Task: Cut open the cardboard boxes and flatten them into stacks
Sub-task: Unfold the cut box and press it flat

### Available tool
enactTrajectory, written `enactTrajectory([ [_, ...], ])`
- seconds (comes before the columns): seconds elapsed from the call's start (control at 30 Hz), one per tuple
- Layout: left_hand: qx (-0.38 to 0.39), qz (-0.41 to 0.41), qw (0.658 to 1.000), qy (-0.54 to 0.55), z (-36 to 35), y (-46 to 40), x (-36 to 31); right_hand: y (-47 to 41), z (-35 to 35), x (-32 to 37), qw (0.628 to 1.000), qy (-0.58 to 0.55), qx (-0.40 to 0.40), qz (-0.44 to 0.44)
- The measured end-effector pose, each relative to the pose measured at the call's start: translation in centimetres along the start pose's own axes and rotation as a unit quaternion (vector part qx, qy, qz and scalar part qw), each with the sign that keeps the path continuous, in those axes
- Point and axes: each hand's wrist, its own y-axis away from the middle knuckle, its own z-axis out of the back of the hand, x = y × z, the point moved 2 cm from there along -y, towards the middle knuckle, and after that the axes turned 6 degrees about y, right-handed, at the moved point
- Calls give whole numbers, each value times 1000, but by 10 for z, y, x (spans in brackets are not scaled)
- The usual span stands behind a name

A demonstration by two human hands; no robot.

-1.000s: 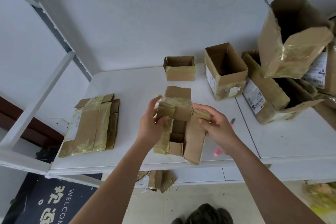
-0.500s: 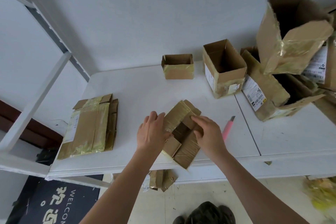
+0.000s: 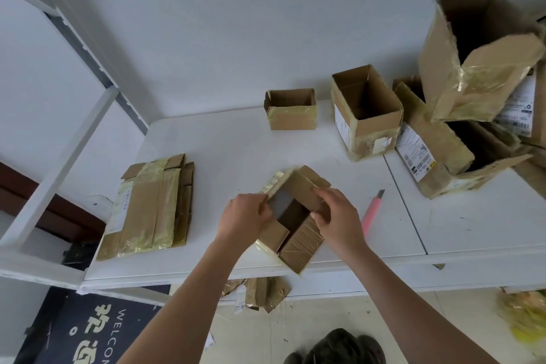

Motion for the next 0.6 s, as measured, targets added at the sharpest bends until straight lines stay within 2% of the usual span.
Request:
enactTrajectory([
  [0.07,-38,6,993,111,7,-1,10,1,0,-2,1000,-4,-2,-7],
  [0.13,-53,-6,984,167,9,-4,17,2,1,-3,1000,-3,-2,-14],
  [0.23,-34,-29,981,190,12,-6,14,2,5,-1,998,53,-7,-25],
  [0.33,-7,-69,980,188,19,-5,3,-1,12,10,984,161,-54,-45],
  [0.4,-6,-94,978,186,26,-5,-3,-6,14,15,980,177,-83,-28],
  [0.43,-23,-94,976,196,30,-6,-4,-7,15,16,985,152,-73,-18],
  [0.53,-140,-9,963,230,38,-2,1,-10,17,20,999,21,-11,-22],
  [0.6,-179,65,964,188,36,5,7,-9,18,19,999,-3,-3,-39],
])
